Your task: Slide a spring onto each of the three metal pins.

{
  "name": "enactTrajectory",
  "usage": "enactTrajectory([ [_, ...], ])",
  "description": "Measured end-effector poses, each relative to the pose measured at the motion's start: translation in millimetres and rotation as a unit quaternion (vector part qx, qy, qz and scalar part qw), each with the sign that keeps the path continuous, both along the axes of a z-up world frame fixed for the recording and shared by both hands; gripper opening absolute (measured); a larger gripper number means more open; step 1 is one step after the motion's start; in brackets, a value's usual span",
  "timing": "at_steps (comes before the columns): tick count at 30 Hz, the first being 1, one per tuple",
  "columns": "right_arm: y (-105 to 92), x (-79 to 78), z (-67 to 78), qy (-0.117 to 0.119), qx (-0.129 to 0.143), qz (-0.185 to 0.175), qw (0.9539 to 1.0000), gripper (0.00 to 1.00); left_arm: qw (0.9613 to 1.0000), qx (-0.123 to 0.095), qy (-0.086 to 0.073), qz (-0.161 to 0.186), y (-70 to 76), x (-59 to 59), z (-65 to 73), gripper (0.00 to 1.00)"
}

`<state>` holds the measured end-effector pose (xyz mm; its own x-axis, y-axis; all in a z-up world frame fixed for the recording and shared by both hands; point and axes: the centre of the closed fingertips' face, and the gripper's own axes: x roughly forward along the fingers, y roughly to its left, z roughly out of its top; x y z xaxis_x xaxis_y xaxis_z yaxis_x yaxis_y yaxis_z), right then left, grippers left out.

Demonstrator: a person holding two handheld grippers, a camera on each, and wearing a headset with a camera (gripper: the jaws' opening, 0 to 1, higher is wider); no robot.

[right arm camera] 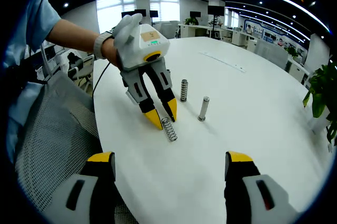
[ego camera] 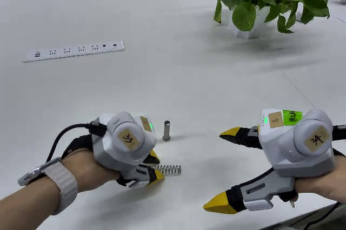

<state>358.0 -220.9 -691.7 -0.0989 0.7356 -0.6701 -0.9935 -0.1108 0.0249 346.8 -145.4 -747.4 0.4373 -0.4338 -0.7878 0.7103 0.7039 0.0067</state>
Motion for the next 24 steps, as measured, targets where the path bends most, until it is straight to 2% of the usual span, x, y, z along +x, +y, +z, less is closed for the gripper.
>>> enactTrajectory([
  [11,1.5,-2.9,-0.5,0.001,0.0,0.002,1.0,0.85,0.9993,0.022,0.011,-0.029,-1.8,-0.6,-2.3,0.15],
  [19,2.0,-3.4,-1.0,0.003,-0.001,0.004,1.0,0.85,0.9992,0.021,0.032,-0.011,-0.5,2.5,-1.4,0.11],
  [24,2.9,-3.6,-1.0,0.003,0.0,0.005,1.0,0.85,0.9992,0.022,0.032,-0.01,-0.8,1.6,-1.3,0.1],
])
